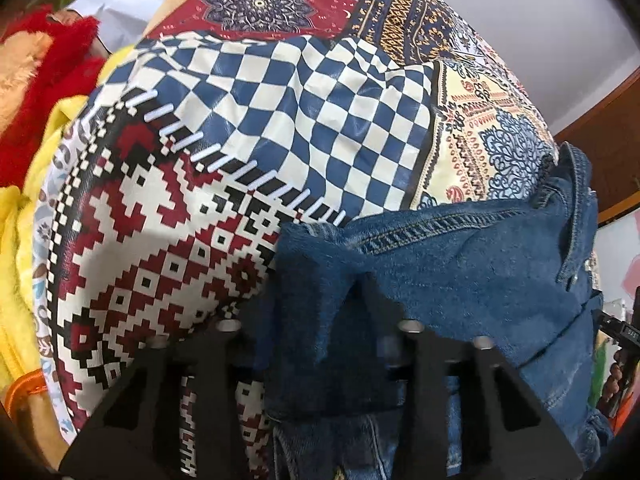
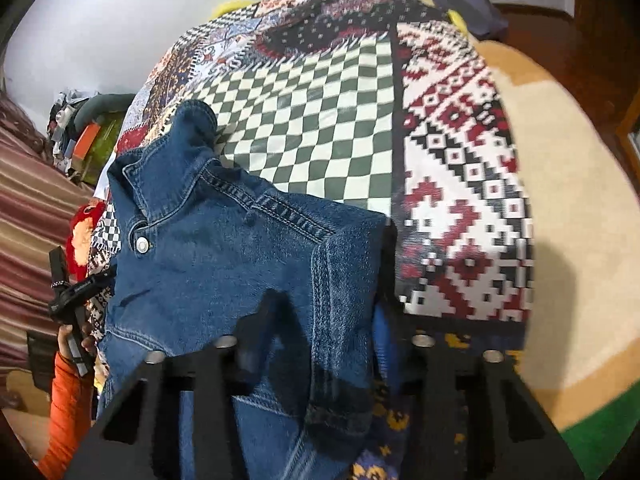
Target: Fold large clothes
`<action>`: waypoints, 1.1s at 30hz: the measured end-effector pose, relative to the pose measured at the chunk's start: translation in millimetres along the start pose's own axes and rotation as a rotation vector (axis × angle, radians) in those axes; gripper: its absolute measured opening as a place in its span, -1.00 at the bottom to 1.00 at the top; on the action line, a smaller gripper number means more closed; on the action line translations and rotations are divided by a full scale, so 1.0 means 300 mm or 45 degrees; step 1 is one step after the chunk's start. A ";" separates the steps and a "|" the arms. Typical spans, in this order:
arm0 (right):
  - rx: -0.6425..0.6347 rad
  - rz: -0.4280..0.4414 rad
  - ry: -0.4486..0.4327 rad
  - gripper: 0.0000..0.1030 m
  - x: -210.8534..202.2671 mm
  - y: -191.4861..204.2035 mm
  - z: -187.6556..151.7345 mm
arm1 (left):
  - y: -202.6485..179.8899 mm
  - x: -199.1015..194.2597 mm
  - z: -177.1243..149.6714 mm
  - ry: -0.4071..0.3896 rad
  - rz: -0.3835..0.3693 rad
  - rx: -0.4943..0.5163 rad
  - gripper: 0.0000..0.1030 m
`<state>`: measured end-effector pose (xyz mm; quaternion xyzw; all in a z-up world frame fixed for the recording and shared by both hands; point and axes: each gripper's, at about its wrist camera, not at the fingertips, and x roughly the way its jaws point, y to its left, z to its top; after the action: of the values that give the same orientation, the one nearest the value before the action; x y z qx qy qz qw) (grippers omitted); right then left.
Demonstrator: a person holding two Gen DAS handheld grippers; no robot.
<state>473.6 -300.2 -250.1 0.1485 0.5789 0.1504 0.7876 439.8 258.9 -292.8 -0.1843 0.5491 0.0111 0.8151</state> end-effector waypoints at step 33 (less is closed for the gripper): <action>-0.394 -0.321 -0.136 -0.75 0.181 0.155 0.316 | -0.144 -0.003 -0.009 -0.027 0.240 0.273 -0.28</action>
<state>576.7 -241.3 -251.0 -0.0401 0.5202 0.1297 0.8432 446.6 218.0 -280.5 -0.0438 0.5532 0.0310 0.8313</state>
